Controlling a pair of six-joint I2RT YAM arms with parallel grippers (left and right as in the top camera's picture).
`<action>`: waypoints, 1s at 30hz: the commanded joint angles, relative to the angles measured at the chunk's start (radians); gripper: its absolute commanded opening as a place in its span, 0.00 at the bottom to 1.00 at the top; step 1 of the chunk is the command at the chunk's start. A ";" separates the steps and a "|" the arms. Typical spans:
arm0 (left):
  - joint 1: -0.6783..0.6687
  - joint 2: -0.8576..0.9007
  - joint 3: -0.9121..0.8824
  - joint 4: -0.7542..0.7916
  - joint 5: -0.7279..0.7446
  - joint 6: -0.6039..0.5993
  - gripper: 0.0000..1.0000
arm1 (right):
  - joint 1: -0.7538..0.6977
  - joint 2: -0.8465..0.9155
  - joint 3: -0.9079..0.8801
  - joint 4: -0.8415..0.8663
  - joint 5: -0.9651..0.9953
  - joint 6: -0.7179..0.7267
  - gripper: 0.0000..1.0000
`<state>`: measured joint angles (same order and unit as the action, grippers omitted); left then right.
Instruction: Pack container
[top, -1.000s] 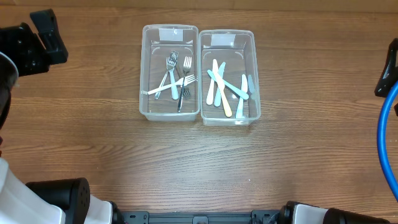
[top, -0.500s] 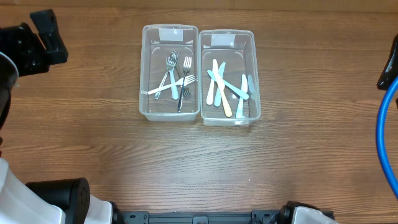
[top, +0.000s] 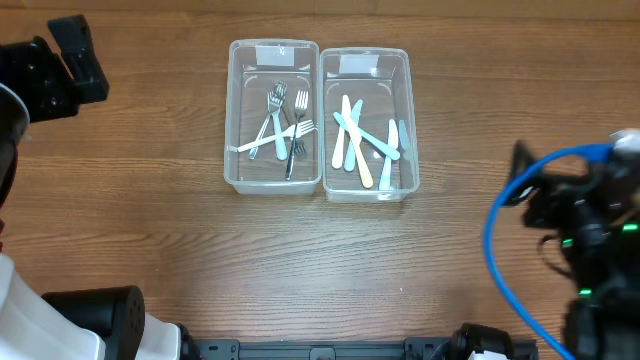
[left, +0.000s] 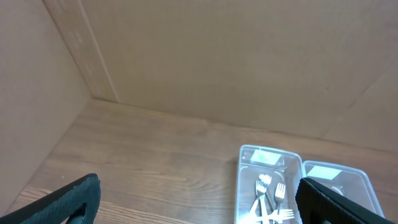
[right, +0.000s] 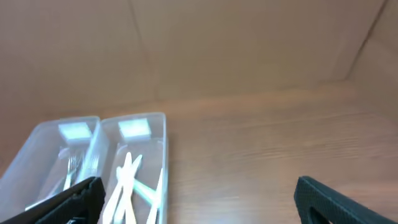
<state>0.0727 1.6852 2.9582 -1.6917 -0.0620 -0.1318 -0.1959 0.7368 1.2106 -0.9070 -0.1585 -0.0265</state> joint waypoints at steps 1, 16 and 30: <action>-0.002 0.003 0.000 0.002 -0.008 -0.003 1.00 | 0.000 -0.125 -0.249 0.077 -0.068 0.000 1.00; -0.002 0.003 0.000 0.002 -0.008 -0.003 1.00 | 0.091 -0.529 -0.892 0.384 -0.071 0.000 1.00; -0.002 0.003 0.000 0.002 -0.008 -0.003 1.00 | 0.091 -0.731 -1.074 0.461 -0.069 -0.001 1.00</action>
<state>0.0727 1.6852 2.9582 -1.6913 -0.0624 -0.1318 -0.1097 0.0441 0.1429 -0.4675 -0.2214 -0.0265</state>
